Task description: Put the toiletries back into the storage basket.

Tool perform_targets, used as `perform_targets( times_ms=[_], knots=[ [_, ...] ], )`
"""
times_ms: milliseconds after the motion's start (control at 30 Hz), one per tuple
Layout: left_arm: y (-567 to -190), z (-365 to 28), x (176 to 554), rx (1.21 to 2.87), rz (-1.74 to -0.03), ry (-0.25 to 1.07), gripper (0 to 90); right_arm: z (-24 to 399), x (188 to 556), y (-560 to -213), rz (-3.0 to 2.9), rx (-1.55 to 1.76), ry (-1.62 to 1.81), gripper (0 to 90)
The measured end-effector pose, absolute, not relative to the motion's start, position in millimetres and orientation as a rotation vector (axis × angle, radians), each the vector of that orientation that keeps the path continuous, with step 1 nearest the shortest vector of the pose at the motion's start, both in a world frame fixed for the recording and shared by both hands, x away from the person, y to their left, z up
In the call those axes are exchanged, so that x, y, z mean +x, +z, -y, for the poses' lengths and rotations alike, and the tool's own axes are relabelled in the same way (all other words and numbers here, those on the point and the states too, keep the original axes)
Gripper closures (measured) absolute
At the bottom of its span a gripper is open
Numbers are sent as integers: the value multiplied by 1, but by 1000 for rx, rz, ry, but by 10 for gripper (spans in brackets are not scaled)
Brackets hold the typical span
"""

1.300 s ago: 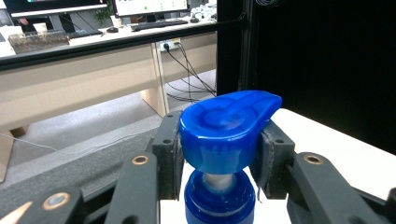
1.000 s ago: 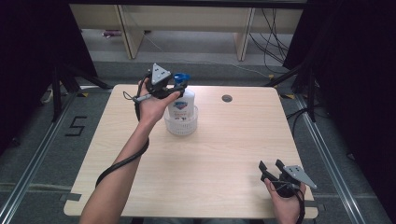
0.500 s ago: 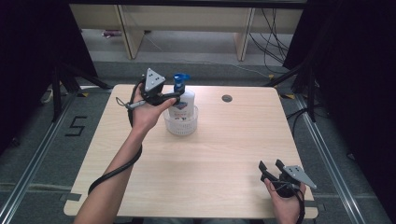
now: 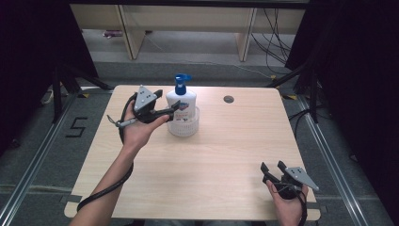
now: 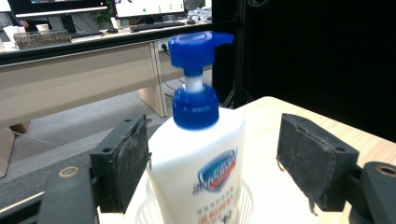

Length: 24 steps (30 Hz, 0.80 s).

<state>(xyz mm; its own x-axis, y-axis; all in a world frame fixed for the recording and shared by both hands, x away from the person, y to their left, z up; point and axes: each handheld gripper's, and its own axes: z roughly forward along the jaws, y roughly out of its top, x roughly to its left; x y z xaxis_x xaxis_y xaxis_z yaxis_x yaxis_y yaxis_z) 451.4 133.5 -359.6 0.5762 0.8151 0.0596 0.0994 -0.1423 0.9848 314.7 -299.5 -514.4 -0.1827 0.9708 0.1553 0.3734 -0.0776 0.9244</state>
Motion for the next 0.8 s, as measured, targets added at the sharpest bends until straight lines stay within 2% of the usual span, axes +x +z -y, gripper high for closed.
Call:
perform_targets(
  times_ms=[400,800],
  knots=[
    [-382,-154,425,1607,-798,736,251,299,314,-514,-1597,1479,1251,305],
    [-435,-179,399,1610,-851,723,257,298,314,-514,-1592,1490,1235,305]
  ],
)
